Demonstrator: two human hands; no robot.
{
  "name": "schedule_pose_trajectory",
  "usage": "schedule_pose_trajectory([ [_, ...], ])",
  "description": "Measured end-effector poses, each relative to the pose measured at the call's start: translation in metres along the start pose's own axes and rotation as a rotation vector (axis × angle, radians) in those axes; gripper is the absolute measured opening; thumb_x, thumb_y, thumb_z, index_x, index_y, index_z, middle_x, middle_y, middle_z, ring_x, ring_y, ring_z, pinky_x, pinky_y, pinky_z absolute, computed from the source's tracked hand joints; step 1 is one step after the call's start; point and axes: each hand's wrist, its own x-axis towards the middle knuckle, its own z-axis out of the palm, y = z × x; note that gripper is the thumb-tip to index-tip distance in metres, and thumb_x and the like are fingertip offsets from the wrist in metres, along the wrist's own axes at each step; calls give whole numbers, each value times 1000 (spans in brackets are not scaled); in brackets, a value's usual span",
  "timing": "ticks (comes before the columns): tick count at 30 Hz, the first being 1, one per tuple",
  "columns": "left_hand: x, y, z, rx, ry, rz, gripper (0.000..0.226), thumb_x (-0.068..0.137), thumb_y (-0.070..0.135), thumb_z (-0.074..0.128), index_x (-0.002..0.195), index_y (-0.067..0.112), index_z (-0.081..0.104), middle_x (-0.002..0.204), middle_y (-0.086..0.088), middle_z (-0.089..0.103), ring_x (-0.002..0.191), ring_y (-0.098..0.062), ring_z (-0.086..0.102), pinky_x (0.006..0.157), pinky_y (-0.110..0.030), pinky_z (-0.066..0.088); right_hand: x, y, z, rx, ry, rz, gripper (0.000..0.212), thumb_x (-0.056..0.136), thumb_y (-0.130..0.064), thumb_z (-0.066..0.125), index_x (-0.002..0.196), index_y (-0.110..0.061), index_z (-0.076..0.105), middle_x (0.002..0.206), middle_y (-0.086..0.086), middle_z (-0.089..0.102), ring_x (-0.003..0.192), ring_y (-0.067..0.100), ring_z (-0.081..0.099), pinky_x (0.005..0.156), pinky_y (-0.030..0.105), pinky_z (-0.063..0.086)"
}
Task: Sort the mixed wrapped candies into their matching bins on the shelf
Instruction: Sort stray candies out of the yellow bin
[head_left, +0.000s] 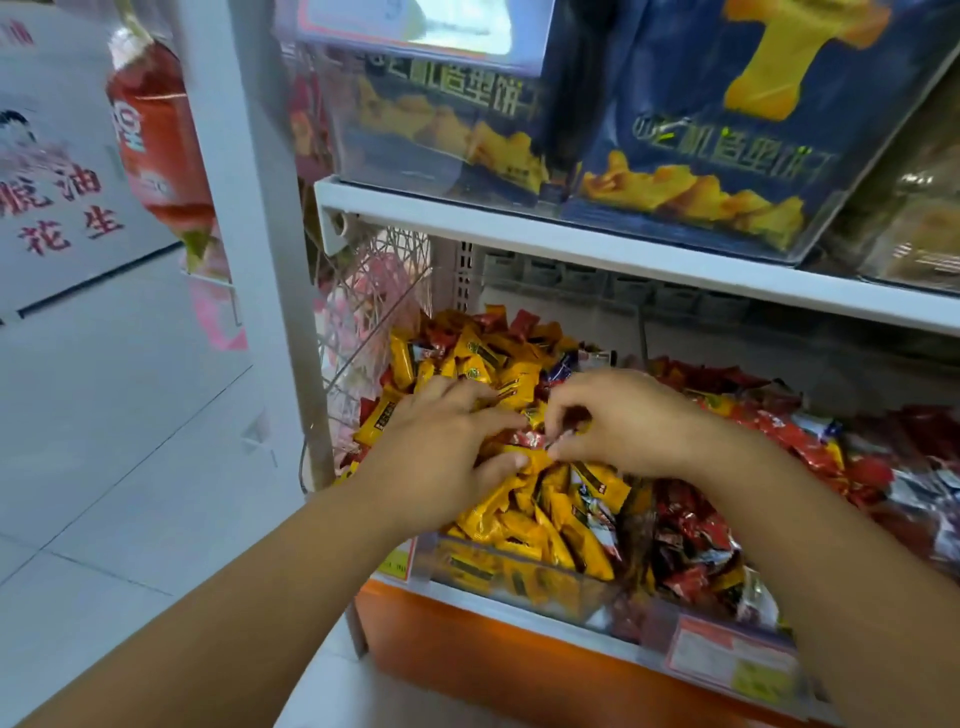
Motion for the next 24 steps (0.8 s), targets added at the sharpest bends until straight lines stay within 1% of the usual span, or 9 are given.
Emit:
schedule_pose_trajectory([
  [2,3,0,1,33,-64,-40,55,86,70,33,134,47,48,143,10,41,131,-16,26,104,-40,31,-4,11,-14,192,77,64,11,86,-30,69,82,-33,58,100,-10,65,92,14,64,85,41,52],
  [5,5,-2,-2,43,-94,-53,45,91,63,43,134,50,46,145,12,39,134,-16,23,105,-39,29,6,30,-29,213,168,114,19,88,-22,66,83,-35,54,100,-5,65,89,15,62,83,39,52],
  [7,5,-4,-3,52,-88,-52,43,92,60,44,134,51,46,144,12,39,135,-15,23,105,-39,29,23,34,-28,182,114,75,26,89,-14,64,95,-39,58,106,-3,63,94,16,61,87,40,51],
  [10,5,-7,-2,37,-59,-54,39,93,55,46,132,51,49,142,13,41,134,-15,24,105,-37,29,47,33,-19,-38,2,102,39,94,-10,56,127,-30,57,133,1,53,107,17,57,82,27,47],
  [13,6,-10,-2,-3,-34,-54,38,93,54,48,130,49,51,137,15,45,130,-14,27,104,-36,30,63,30,-12,-124,-53,132,47,95,-8,53,137,-29,50,146,4,43,116,21,53,81,24,42],
  [15,6,-10,-1,-27,-19,-55,40,92,55,49,131,48,51,134,16,47,127,-12,29,102,-34,30,65,29,-10,-132,-67,131,43,93,-9,56,133,-26,54,140,4,48,114,22,54,83,26,44],
  [17,7,-11,0,-33,-15,-58,43,91,56,49,133,47,48,134,15,46,126,-13,29,102,-34,31,62,29,-9,-130,-53,120,28,92,-17,62,119,-23,61,125,4,55,99,21,58,74,27,47],
  [20,9,-11,2,-46,-8,-75,46,91,56,50,136,46,45,135,13,45,126,-13,28,104,-36,32,54,32,-10,-52,12,109,10,91,-24,64,100,-27,60,110,0,57,86,16,57,67,28,49],
  [24,12,-12,1,-123,55,-104,42,91,52,54,132,40,52,132,11,48,125,-14,30,106,-38,32,35,34,-19,164,136,114,15,87,-32,68,89,-35,53,101,-8,56,83,16,59,67,31,48],
])
